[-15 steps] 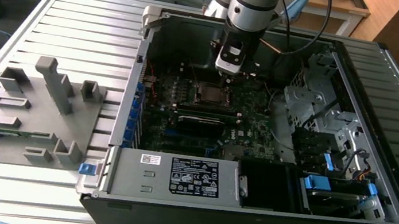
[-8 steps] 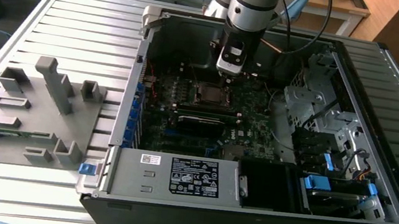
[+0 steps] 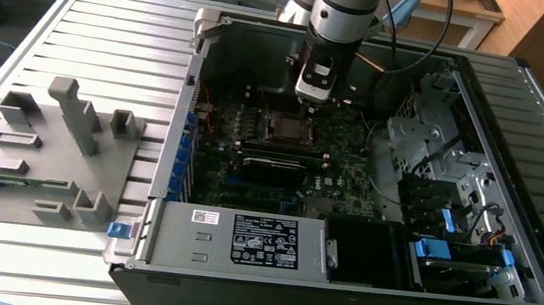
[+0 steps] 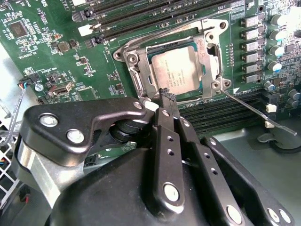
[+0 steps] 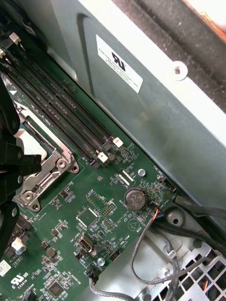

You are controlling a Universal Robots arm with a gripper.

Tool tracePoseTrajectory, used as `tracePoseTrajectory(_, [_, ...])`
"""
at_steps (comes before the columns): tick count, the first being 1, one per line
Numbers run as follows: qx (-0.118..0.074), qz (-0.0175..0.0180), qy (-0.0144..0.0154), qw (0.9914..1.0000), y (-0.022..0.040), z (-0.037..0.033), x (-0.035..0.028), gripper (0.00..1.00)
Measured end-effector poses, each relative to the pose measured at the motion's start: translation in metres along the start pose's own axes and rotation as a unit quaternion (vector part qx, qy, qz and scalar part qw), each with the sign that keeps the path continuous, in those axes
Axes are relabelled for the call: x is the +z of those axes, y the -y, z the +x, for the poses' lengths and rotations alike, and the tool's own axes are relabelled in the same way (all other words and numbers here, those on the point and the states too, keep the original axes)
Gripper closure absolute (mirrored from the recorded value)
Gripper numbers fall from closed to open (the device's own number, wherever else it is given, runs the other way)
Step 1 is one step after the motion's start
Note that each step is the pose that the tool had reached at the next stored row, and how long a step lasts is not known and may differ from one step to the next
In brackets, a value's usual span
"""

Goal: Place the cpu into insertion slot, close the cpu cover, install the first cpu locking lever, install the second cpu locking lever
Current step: 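Close the cpu cover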

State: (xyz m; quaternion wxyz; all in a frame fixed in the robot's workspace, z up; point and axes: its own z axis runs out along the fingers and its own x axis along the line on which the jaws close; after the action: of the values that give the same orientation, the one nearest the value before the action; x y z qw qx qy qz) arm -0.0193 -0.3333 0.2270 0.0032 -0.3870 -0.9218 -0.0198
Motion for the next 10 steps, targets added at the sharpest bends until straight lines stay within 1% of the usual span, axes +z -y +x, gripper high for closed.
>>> tracePoseTrajectory(5, [-0.011,0.0002,-0.0004,0.99994,0.0,0.0,0.0,0.9])
tracePoseTrajectory(10, [-0.011,0.0002,-0.0004,0.99994,0.0,0.0,0.0,0.9])
